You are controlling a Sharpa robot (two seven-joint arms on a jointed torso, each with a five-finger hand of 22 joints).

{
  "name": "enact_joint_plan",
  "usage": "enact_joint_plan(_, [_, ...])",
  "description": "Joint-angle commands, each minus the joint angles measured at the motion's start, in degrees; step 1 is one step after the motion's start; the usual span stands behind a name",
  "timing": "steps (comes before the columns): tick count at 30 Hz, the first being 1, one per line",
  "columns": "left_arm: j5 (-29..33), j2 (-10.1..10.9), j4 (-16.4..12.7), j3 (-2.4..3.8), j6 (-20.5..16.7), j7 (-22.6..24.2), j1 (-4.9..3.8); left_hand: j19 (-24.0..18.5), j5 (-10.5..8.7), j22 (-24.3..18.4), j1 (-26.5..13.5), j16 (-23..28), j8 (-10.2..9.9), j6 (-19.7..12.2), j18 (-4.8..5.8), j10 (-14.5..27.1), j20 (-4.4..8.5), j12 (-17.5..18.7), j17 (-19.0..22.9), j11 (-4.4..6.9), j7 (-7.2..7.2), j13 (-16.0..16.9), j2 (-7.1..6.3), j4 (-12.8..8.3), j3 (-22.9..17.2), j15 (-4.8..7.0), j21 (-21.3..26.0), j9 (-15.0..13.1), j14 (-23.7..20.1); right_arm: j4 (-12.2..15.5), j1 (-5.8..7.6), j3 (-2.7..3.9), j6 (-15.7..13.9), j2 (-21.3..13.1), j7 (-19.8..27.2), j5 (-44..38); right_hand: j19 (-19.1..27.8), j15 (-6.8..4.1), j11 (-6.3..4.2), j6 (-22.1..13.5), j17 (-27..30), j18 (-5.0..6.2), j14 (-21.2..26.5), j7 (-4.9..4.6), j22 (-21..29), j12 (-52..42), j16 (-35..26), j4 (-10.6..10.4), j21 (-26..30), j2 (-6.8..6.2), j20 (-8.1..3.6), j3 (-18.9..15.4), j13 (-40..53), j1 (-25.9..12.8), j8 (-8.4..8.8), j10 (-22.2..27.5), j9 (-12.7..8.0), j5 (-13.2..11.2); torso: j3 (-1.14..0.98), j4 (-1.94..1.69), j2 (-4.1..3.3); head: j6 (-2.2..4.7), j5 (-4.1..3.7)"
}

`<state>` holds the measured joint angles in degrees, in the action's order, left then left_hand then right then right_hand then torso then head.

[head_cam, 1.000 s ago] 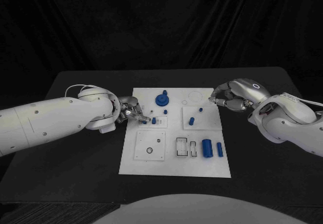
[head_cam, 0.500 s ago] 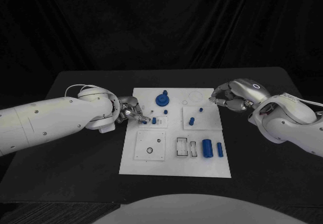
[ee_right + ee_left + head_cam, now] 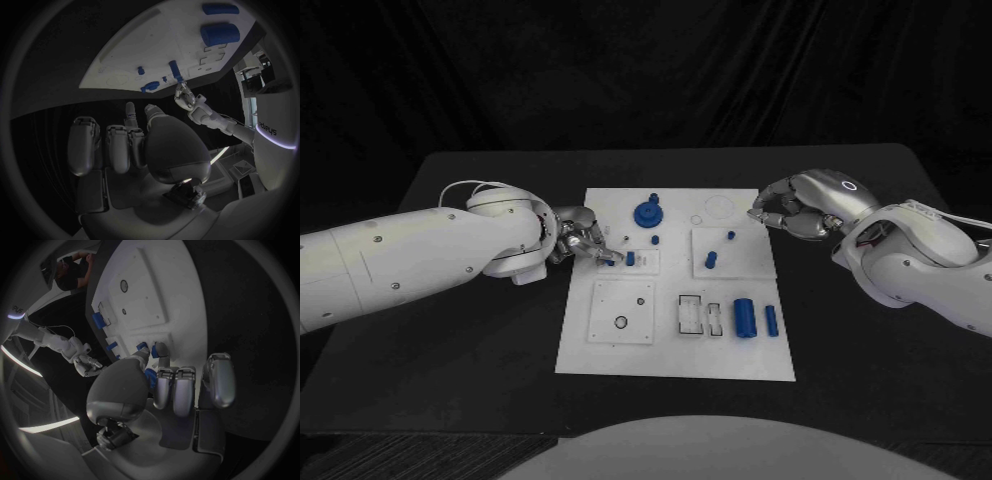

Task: Assemble the parts on the task board

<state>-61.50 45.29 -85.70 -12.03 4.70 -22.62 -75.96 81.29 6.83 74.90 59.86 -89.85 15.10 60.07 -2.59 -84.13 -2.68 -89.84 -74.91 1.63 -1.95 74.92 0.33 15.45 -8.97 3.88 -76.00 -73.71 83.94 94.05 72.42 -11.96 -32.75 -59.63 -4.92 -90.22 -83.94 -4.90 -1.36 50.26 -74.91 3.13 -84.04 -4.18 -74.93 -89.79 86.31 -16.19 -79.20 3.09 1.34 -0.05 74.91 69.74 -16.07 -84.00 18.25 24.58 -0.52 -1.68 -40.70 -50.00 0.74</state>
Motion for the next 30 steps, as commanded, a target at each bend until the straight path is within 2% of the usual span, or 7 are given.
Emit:
enact_joint_plan(1, [-0.04, -0.08, 0.01, -0.16, 1.13, -0.55, 0.23, 0.10, -0.64, 10.63, -0.43, -0.15, 0.19, 0.13, -0.78, -5.87, 0.06, -0.16, -15.09, 0.02, 0.14, 15.08, 0.15, 0.18, 0.49, 0.00, -0.09, -0.05, 6.06, 0.14, -0.15, 0.04, 0.18, -0.12, -0.73, -0.12, -1.68, 0.06, 0.03, 0.54, -8.88, -0.60, -4.69, 0.03, -11.72, 0.29, -0.29, -0.04, 0.24, 0.15, 0.23, 0.34, 14.51, 0.61, 0.22, -5.60, -0.06, 0.29, -0.01, -0.01, -0.01, 0.00, 0.03])
enact_joint_plan(10, [-0.04, -0.29, -0.15, -0.16, 1.48, -0.98, 0.23, 0.17, -3.69, 10.64, -2.33, -0.15, -0.12, -0.29, -0.76, -5.87, -0.05, -0.16, -15.09, -0.17, -0.13, 15.08, 0.00, 1.11, 3.30, -0.11, -0.13, 0.14, 6.06, 0.46, -0.16, 0.04, 0.41, -0.35, -0.73, -0.12, -1.66, 0.06, 0.03, 0.59, -8.90, -0.59, -4.69, 0.04, -11.71, 0.35, -0.28, -0.04, 0.27, 0.14, 0.23, 0.36, 14.44, 0.65, 0.22, -5.56, -0.06, 0.35, 0.01, -0.05, -0.06, 0.00, 0.05])
enact_joint_plan(15, [-0.04, -0.30, -0.25, -0.16, 1.33, -1.20, 0.23, 0.32, -4.05, 10.71, -5.55, -0.15, -0.17, -0.25, -0.72, -5.87, -0.05, -0.16, -15.09, -0.22, -0.19, 15.08, 0.15, 1.27, 5.77, -0.15, -0.36, 0.18, 6.06, 0.64, -0.16, 0.04, 0.52, -0.52, -0.73, -0.12, -1.66, 0.04, -0.01, 0.66, -8.86, -0.59, -4.69, 0.09, -11.70, 0.39, -0.30, 0.11, 0.30, 0.03, 0.22, 0.53, 14.40, 1.06, 0.27, -5.52, -0.09, 0.81, -0.01, -0.09, -0.11, 0.00, 0.15])
enact_joint_plan(16, [-0.04, -0.29, -0.28, -0.16, 1.20, -1.20, 0.23, 0.44, -4.07, 10.77, -7.50, -0.15, 0.13, 0.14, -0.67, -5.87, -0.01, -0.16, -15.09, -0.15, -0.10, 15.08, 0.75, 1.30, 6.94, -0.10, -0.56, -0.04, 6.06, 0.67, -0.16, 0.04, 0.55, -0.55, -0.73, -0.12, -1.66, 0.03, -0.02, 0.68, -8.87, -0.59, -4.69, 0.10, -11.71, 0.38, -0.29, 0.14, 0.28, 0.00, 0.22, 0.58, 14.40, 1.17, 0.29, -5.53, -0.09, 0.96, -0.03, -0.09, -0.12, 0.00, 0.16])
enact_joint_plan(19, [-0.04, -0.25, -0.34, -0.16, 0.70, -0.98, 0.22, 0.52, -4.07, 10.80, -8.80, -0.15, 1.17, 0.76, -0.65, -5.87, 0.08, -0.16, -15.09, 0.01, 0.11, 15.08, 1.42, 1.25, 8.09, 0.02, -0.69, -1.09, 6.06, 0.70, -0.16, 0.04, 0.57, -0.58, -0.73, -0.12, -1.64, 0.03, -0.03, 0.72, -8.89, -0.58, -4.70, 0.10, -11.69, 0.40, -0.27, 0.19, 0.35, -0.06, 0.21, 0.69, 14.39, 1.41, 0.34, -5.52, -0.12, 1.33, -0.04, -0.08, -0.16, 0.00, 0.18])
enact_joint_plan(24, [-0.04, -0.21, -0.44, -0.15, -0.25, -0.15, 0.22, 0.56, -4.03, 10.82, -9.17, -0.15, 2.25, 0.78, -0.65, -5.87, 0.17, -0.16, -15.09, 0.13, 0.26, 15.08, 2.20, 1.25, 8.82, 0.12, -0.75, -2.44, 6.06, 0.65, -0.16, 0.04, 0.53, -0.47, -0.72, -0.12, -1.66, 0.02, -0.03, 0.74, -8.87, -0.59, -4.69, 0.10, -11.71, 0.39, -0.28, 0.20, 0.29, -0.08, 0.20, 0.73, 14.39, 1.49, 0.36, -5.52, -0.13, 1.47, -0.01, -0.09, -0.21, 0.00, 0.22])
enact_joint_plan(30, [-0.04, -0.23, -0.72, -0.14, -0.88, 0.81, 0.20, 0.48, -3.76, 10.76, -8.35, -0.15, 1.25, -0.58, -0.68, -5.87, 0.14, -0.16, -15.09, 0.01, 0.05, 15.08, 3.33, 1.12, 9.01, 0.05, -0.60, -1.75, 6.06, 0.68, -0.16, 0.04, 0.44, -0.56, -0.69, -0.12, -1.67, 0.02, -0.04, 0.75, -8.88, -0.59, -4.69, 0.10, -11.71, 0.38, -0.28, 0.19, 0.28, -0.09, 0.20, 0.75, 14.41, 1.52, 0.37, -5.53, -0.13, 1.53, 0.00, -0.11, -0.30, 0.00, 0.27])
